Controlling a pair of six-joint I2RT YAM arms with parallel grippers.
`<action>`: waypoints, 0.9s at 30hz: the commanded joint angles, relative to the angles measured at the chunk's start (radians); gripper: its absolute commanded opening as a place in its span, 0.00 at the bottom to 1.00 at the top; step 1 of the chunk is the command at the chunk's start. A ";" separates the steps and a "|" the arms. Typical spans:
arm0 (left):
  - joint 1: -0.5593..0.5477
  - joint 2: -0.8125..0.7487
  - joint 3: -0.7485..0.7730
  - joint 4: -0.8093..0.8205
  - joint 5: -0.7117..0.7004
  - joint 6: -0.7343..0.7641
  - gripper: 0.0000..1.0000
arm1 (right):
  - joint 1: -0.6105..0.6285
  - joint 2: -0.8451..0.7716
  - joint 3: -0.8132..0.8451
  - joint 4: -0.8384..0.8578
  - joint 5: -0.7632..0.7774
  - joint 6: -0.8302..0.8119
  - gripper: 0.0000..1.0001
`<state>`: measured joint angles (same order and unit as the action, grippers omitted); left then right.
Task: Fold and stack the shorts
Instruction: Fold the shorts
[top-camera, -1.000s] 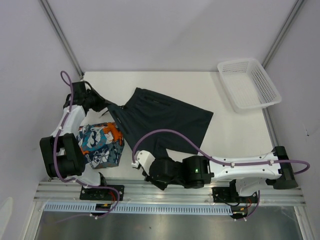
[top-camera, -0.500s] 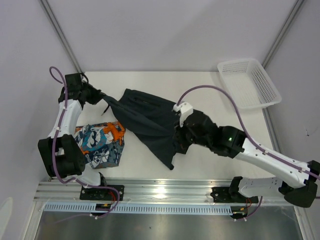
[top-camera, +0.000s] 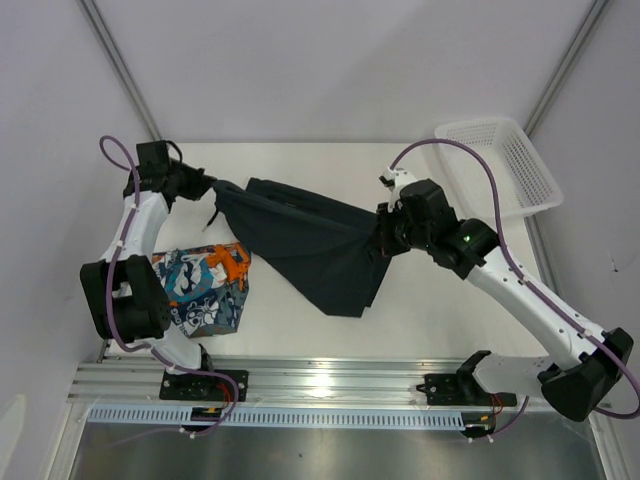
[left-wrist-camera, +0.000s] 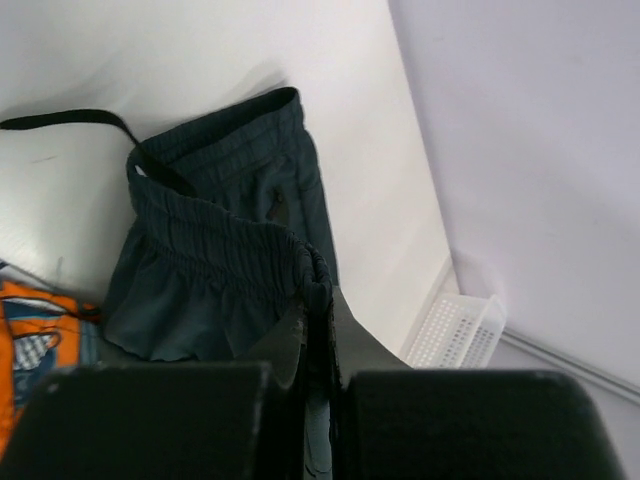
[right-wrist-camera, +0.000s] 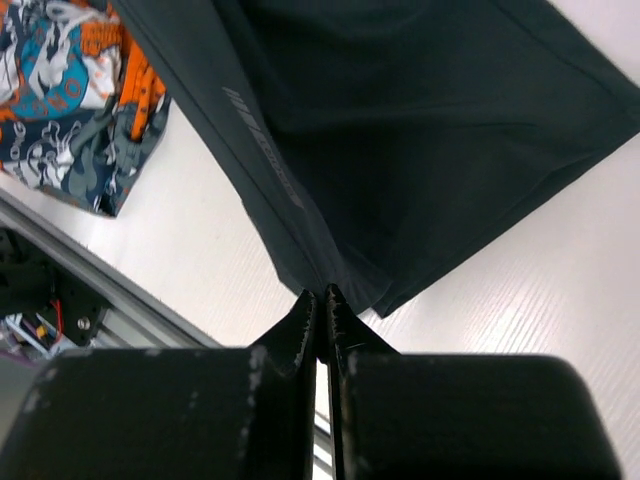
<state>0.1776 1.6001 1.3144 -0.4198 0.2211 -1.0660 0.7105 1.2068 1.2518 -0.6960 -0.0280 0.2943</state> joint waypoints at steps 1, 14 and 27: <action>-0.013 0.018 0.080 0.065 -0.031 -0.078 0.00 | -0.090 0.029 0.069 0.033 -0.075 -0.032 0.00; -0.081 0.222 0.311 0.016 -0.097 -0.106 0.00 | -0.322 0.164 0.084 0.118 -0.220 -0.047 0.00; -0.118 0.414 0.347 0.211 -0.129 -0.166 0.00 | -0.477 0.459 0.132 0.273 -0.302 -0.034 0.00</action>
<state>0.0570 1.9984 1.6127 -0.3298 0.1318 -1.1934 0.2703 1.6199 1.3209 -0.4808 -0.3218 0.2661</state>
